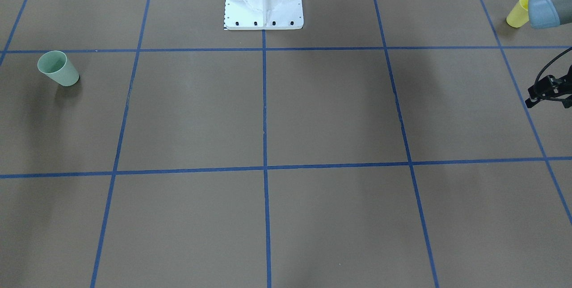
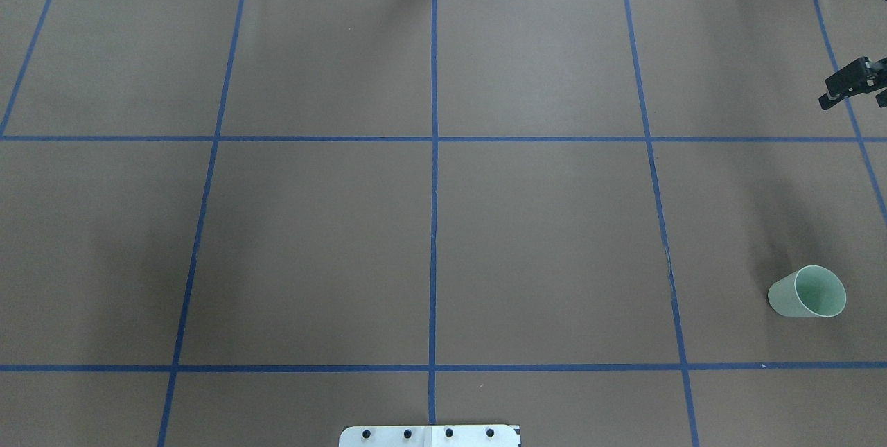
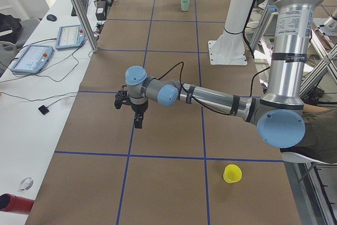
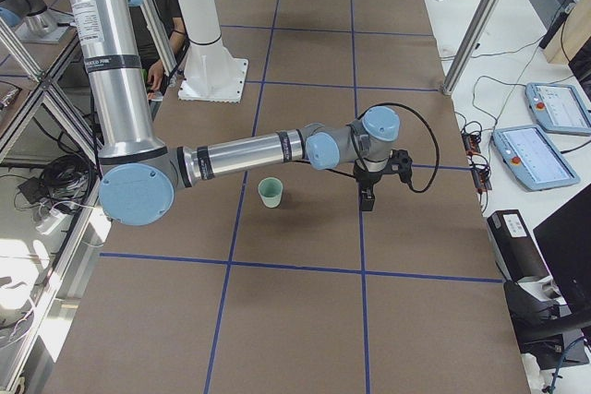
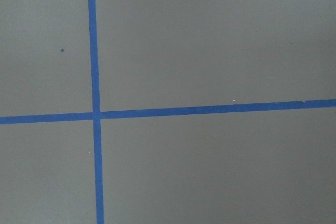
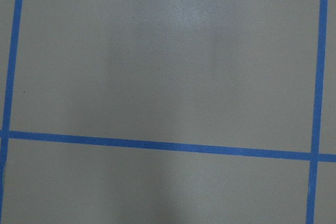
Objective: Transfer and stack yellow cup on green cup
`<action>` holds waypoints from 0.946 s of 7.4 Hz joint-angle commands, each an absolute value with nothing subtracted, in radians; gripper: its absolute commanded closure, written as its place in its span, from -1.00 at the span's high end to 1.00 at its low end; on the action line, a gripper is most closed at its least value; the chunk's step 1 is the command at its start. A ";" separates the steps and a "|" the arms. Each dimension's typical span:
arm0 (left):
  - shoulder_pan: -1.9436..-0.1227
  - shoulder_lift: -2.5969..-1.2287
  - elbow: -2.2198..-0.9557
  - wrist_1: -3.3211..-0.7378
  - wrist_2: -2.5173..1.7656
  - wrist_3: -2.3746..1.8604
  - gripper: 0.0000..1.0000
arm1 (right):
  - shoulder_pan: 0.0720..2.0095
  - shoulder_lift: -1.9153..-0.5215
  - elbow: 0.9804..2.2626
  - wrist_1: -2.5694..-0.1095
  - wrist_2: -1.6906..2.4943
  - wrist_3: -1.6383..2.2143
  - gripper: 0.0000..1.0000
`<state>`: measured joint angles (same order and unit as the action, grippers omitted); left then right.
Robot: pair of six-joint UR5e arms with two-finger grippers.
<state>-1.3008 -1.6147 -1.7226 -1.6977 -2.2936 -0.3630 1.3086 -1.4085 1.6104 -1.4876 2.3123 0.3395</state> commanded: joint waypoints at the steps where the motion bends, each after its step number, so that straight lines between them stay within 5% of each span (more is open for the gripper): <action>1: -1.304 -1.609 -1.756 -1.695 -2.321 -0.364 1.00 | 1.308 -1.426 1.614 -1.488 2.318 0.341 1.00; 7: -1.305 -1.574 -1.755 -1.706 -2.333 -0.368 1.00 | 1.321 -1.459 1.641 -1.486 2.368 0.341 1.00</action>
<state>-1.3032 -1.5753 -1.7524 -1.7054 -2.3337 -0.3680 1.3152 -1.4439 1.6264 -1.4859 2.3669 0.3390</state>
